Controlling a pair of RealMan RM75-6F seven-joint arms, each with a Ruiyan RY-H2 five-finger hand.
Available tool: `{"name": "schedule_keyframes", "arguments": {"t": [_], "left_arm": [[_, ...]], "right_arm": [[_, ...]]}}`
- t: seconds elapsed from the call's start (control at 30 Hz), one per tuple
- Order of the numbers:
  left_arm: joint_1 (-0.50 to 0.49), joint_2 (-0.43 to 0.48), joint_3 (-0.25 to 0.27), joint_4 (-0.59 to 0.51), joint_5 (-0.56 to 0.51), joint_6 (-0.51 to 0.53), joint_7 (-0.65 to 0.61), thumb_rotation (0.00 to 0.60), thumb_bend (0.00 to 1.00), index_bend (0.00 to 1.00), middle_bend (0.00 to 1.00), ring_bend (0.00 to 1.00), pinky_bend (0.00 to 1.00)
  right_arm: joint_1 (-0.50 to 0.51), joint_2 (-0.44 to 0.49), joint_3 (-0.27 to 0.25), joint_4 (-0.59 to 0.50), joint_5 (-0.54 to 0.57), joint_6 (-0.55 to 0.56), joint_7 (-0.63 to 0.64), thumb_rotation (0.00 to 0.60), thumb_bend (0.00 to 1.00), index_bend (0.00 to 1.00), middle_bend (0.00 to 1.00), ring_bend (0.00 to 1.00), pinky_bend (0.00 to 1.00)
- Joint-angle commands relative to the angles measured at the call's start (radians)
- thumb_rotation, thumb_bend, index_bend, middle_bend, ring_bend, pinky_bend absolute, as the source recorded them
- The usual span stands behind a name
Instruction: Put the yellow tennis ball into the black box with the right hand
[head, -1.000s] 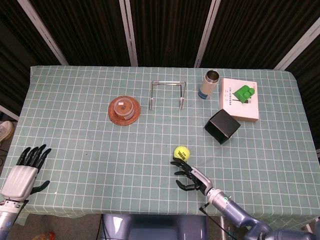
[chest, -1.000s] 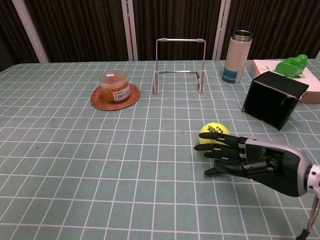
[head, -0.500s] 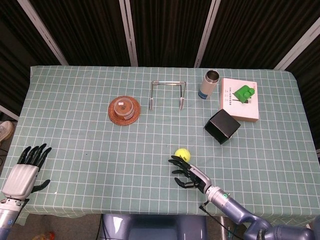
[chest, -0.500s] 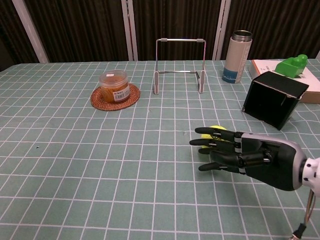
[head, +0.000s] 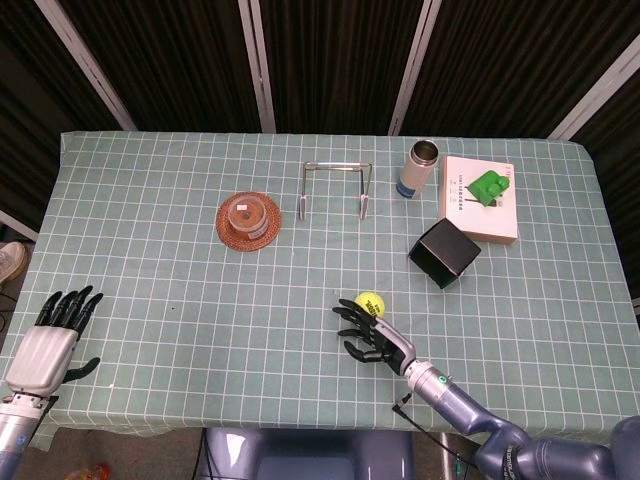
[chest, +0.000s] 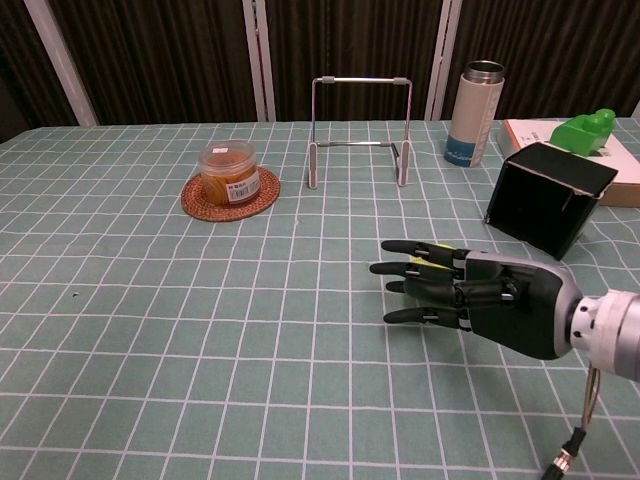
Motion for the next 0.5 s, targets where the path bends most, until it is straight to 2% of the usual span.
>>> {"name": "schedule_keyframes", "arguments": {"t": [0.03, 0.5], "left_arm": [[-0.001, -0.001, -0.001, 0.0, -0.003, -0.002, 0.002, 0.6, 0.14, 0.0, 0.0, 0.03, 0.02], [-0.006, -0.006, -0.003, 0.0, -0.019, -0.014, 0.015, 0.6, 0.15, 0.0, 0.0, 0.03, 0.02]], "right_arm": [[0.004, -0.005, 0.003, 0.013, 0.0, 0.003, 0.008, 0.6, 0.52, 0.0, 0.09, 0.0, 0.15], [0.032, -0.007, 0.007, 0.114, -0.006, -0.006, 0.069, 0.6, 0.52, 0.0, 0.07, 0.0, 0.15]]}}
